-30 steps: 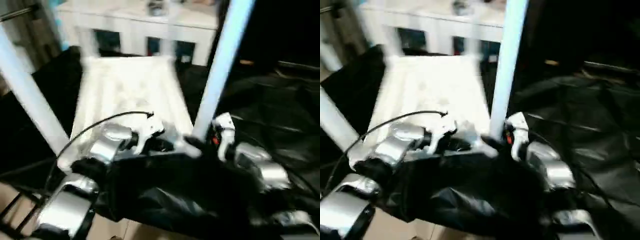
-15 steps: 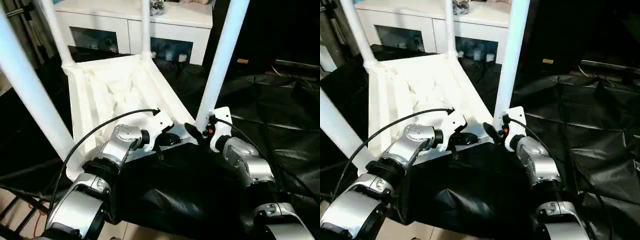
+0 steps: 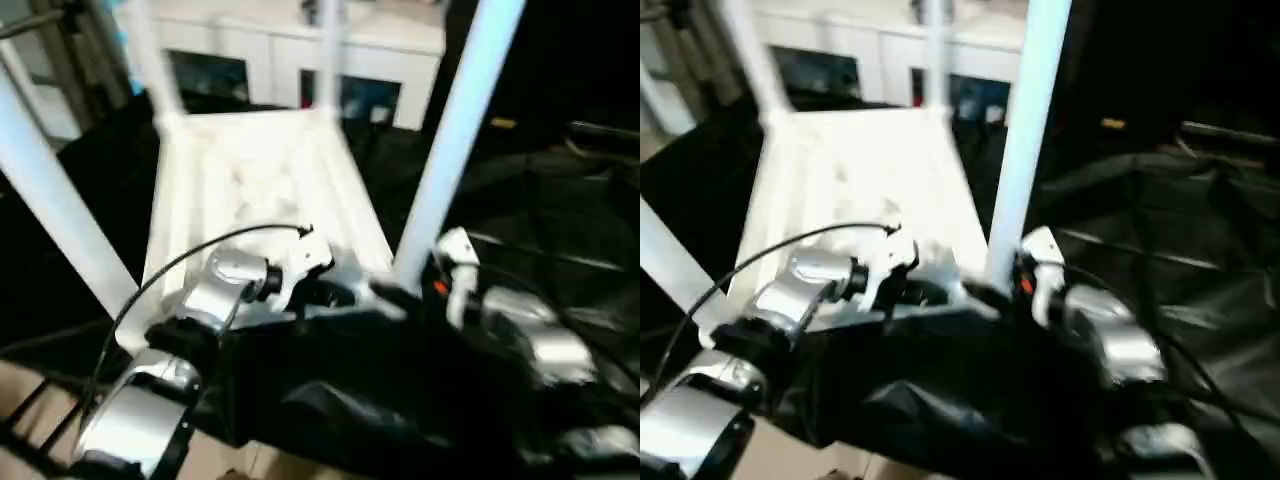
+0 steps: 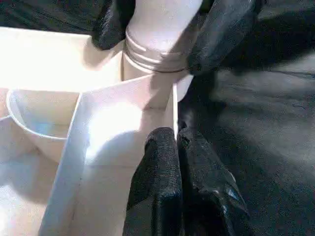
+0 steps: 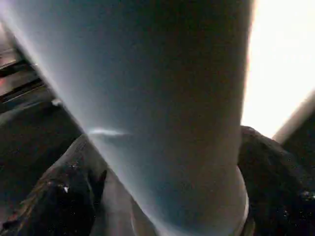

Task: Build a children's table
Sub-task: Rotate leg to tighten

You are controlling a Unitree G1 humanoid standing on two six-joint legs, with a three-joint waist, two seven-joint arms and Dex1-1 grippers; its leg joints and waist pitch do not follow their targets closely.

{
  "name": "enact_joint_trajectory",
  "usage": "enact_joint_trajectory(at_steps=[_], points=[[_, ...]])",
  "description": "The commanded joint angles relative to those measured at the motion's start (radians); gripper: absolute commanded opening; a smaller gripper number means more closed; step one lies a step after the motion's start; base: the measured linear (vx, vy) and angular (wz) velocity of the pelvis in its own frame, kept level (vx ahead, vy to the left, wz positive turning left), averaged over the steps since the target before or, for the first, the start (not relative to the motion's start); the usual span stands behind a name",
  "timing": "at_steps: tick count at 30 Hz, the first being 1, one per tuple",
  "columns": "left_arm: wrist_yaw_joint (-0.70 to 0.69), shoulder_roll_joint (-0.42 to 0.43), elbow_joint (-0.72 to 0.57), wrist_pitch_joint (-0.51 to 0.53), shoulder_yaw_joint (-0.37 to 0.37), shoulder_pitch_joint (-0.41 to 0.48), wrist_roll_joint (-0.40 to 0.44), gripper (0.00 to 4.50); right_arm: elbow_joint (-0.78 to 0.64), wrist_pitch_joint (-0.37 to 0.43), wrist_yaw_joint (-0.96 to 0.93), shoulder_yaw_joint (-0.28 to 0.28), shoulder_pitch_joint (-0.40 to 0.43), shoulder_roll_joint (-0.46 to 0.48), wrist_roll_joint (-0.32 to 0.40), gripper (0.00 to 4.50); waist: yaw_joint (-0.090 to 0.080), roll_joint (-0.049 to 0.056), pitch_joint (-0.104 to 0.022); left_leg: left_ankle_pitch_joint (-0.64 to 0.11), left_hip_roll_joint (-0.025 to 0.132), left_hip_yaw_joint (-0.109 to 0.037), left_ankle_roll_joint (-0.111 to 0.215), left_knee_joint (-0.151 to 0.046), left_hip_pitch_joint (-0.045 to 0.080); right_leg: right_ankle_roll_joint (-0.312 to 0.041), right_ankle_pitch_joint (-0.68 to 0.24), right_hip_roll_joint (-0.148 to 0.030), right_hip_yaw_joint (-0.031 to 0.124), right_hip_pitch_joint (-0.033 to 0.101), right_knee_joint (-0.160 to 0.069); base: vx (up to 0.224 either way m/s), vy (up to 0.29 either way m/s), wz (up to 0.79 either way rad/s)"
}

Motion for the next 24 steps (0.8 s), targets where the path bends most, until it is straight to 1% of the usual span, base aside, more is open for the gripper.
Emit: enact_joint_trajectory(at_steps=[1, 3, 5, 6, 7, 8, 10, 11, 14, 16, 17, 19, 21, 22, 23, 24], points=[[-0.05, -0.015, -0.054, 0.0, -0.026, -0.003, -0.022, 0.0, -0.052, 0.041, 0.086, 0.061, 0.012, 0.007, 0.041, 3.85, 0.0, -0.001, -0.061, -0.224, 0.011, 0.002, 0.06, -0.059, 0.019, -0.262, -0.105, -0.034, 0.023, 0.047, -0.058, 0.0, 0.0, 0.0], [-0.082, 0.004, -0.067, 0.011, -0.029, 0.006, -0.024, 0.0, -0.073, 0.069, 0.121, 0.068, 0.02, -0.005, 0.06, 3.85, 0.001, -0.001, -0.061, -0.229, 0.012, 0.001, 0.052, -0.06, 0.02, -0.261, -0.116, -0.034, 0.023, 0.046, -0.058, 0.0, 0.0, 0.0], [-0.089, 0.01, -0.069, 0.011, -0.029, 0.008, -0.025, 0.0, -0.077, 0.08, 0.129, 0.071, 0.021, -0.008, 0.062, 3.61, 0.0, 0.0, -0.061, -0.23, 0.011, 0.0, 0.043, -0.061, 0.018, -0.255, -0.13, -0.034, 0.023, 0.045, -0.058, 0.0, 0.0, 0.0], [-0.091, 0.013, -0.069, 0.01, -0.028, 0.009, -0.025, 0.0, -0.079, 0.087, 0.134, 0.071, 0.021, -0.009, 0.061, 3.53, 0.0, -0.001, -0.061, -0.229, 0.01, 0.0, 0.039, -0.061, 0.017, -0.251, -0.138, -0.034, 0.022, 0.045, -0.059, 0.0, 0.0, 0.0], [-0.093, 0.015, -0.069, 0.009, -0.029, 0.009, -0.025, 0.0, -0.081, 0.091, 0.135, 0.071, 0.021, -0.01, 0.061, 3.5, 0.0, -0.003, -0.061, -0.227, 0.01, 0.001, 0.037, -0.061, 0.017, -0.249, -0.14, -0.034, 0.023, 0.045, -0.059, 0.0, 0.0, 0.0], [-0.091, 0.016, -0.07, 0.008, -0.028, 0.01, -0.025, 0.0, -0.081, 0.094, 0.135, 0.072, 0.021, -0.01, 0.059, 3.41, 0.001, -0.002, -0.062, -0.221, 0.01, 0.0, 0.035, -0.061, 0.017, -0.247, -0.138, -0.035, 0.023, 0.046, -0.058, 0.0, 0.0, 0.0], [-0.089, 0.017, -0.071, 0.009, -0.028, 0.01, -0.025, 0.0, -0.079, 0.093, 0.132, 0.072, 0.02, -0.009, 0.058, 3.18, 0.0, -0.002, -0.063, -0.21, 0.009, 0.0, 0.036, -0.06, 0.016, -0.248, -0.121, -0.034, 0.023, 0.046, -0.056, 0.0, 0.0, 0.0], [-0.073, 0.014, -0.071, 0.009, -0.024, 0.01, -0.021, 0.0, -0.078, 0.096, 0.118, 0.068, 0.018, -0.003, 0.055, 3.14, 0.0, -0.006, -0.063, -0.206, 0.008, 0.001, 0.039, -0.059, 0.016, -0.249, -0.115, -0.034, 0.023, 0.046, -0.056, 0.0, 0.0, 0.0], [-0.046, 0.005, -0.066, 0.011, -0.017, 0.007, -0.017, 0.0, -0.076, 0.098, 0.105, 0.067, 0.016, 0.003, 0.053, 3.04, 0.001, -0.004, -0.062, -0.214, 0.009, 0.001, 0.038, -0.059, 0.017, -0.246, -0.135, -0.035, 0.023, 0.045, -0.058, 0.0, 0.0, 0.0], [0.004, -0.011, -0.048, 0.008, -0.006, -0.005, -0.008, 0.0, -0.06, 0.076, 0.064, 0.063, 0.013, 0.021, 0.037, 3.0, -0.001, -0.004, -0.061, -0.219, 0.008, 0.001, 0.034, -0.06, 0.017, -0.242, -0.146, -0.035, 0.023, 0.044, -0.059, 0.0, 0.0, 0.0], [0.03, -0.02, -0.037, 0.008, -0.001, -0.012, -0.003, 0.0, -0.045, 0.062, 0.032, 0.059, 0.009, 0.033, 0.024, 3.0, -0.003, -0.005, -0.06, -0.235, 0.007, 0.0, 0.026, -0.06, 0.018, -0.233, -0.182, -0.037, 0.024, 0.041, -0.064, 0.0, 0.0, 0.0], [0.084, -0.038, -0.018, 0.009, 0.008, -0.027, 0.002, 0.0, -0.008, 0.03, -0.043, 0.048, -0.004, 0.06, -0.005, 2.96, -0.004, -0.005, -0.06, -0.247, 0.007, 0.0, 0.021, -0.061, 0.02, -0.227, -0.206, -0.038, 0.024, 0.039, -0.067, 0.0, 0.0, 0.0], [0.131, -0.054, -0.002, 0.01, 0.014, -0.039, 0.008, 0.0, 0.034, 0.011, -0.121, 0.034, -0.022, 0.086, -0.029, 2.89, -0.008, -0.006, -0.057, -0.263, 0.004, -0.002, 0.01, -0.063, 0.018, -0.21, -0.254, -0.038, 0.025, 0.038, -0.072, 0.0, 0.0, 0.0], [0.163, -0.066, 0.008, 0.009, 0.017, -0.047, 0.014, 0.0, 0.065, -0.001, -0.182, 0.021, -0.036, 0.106, -0.045, 2.87, -0.011, -0.005, -0.057, -0.272, 0.003, -0.004, 0.004, -0.064, 0.018, -0.198, -0.282, -0.038, 0.024, 0.038, -0.075, 0.0, 0.0, 0.0], [0.18, -0.073, 0.014, 0.008, 0.018, -0.052, 0.017, 0.0, 0.082, -0.009, -0.215, 0.014, -0.044, 0.117, -0.053, 2.85, -0.016, -0.007, -0.057, -0.273, 0.001, -0.006, -0.005, -0.065, 0.015, -0.183, -0.31, -0.039, 0.023, 0.04, -0.076, 0.0, 0.0, 0.0], [0.216, -0.086, 0.024, 0.012, 0.022, -0.059, 0.022, 0.0, 0.114, -0.021, -0.282, -0.001, -0.06, 0.138, -0.066, 2.83, -0.018, -0.007, -0.056, -0.269, 0.0, -0.007, -0.008, -0.066, 0.014, -0.177, -0.315, -0.038, 0.023, 0.039, -0.077, 0.0, 0.0, 0.0]])
